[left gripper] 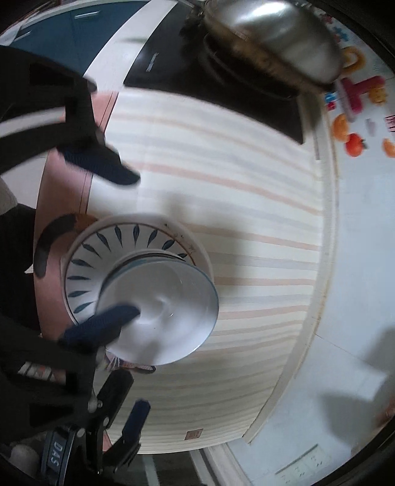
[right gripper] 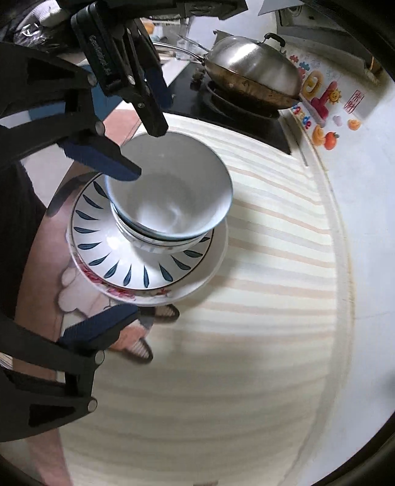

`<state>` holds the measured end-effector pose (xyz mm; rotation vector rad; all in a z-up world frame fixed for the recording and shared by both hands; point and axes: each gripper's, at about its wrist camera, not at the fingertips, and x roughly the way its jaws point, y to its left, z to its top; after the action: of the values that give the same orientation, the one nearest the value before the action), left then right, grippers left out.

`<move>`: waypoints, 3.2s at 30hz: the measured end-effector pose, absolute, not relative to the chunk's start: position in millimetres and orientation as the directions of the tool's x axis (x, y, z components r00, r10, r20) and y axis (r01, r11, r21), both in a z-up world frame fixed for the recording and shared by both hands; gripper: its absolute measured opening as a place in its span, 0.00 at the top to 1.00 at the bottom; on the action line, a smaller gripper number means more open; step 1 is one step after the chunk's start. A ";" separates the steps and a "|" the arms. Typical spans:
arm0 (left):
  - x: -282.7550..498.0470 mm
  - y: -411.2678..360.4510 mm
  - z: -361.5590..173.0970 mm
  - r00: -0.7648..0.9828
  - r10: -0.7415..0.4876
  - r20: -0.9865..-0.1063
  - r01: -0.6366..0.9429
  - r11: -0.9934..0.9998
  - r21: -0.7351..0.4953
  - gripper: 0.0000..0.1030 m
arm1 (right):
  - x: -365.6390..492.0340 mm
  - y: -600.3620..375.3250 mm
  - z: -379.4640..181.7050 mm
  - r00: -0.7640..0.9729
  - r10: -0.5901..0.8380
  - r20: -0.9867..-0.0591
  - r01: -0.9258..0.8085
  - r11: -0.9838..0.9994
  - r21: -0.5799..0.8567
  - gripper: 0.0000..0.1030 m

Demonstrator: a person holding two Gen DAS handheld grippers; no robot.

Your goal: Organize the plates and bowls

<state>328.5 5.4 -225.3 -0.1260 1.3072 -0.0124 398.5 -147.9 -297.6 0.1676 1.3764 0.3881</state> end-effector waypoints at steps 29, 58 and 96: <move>100.3 22.5 -62.2 0.670 -0.024 -0.742 0.009 1.000 -0.024 0.14 | 137.5 -148.7 -79.5 0.644 0.147 -0.751 -0.082 0.989 0.124 0.04; -32.4 41.8 -19.3 0.741 -0.004 -0.672 -0.008 1.000 -0.015 0.14 | -31.9 -139.1 -12.0 0.761 0.081 -0.644 -0.053 0.997 0.064 0.03; -37.0 43.6 -18.9 0.744 0.026 -0.668 -0.053 0.998 -0.020 0.14 | -19.6 -134.3 -15.6 0.759 0.079 -0.646 -0.061 0.997 0.049 0.03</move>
<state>-37.0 43.6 -18.9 -0.0388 0.7312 0.0431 -19.6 -134.3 -15.6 0.0258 0.7048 0.0762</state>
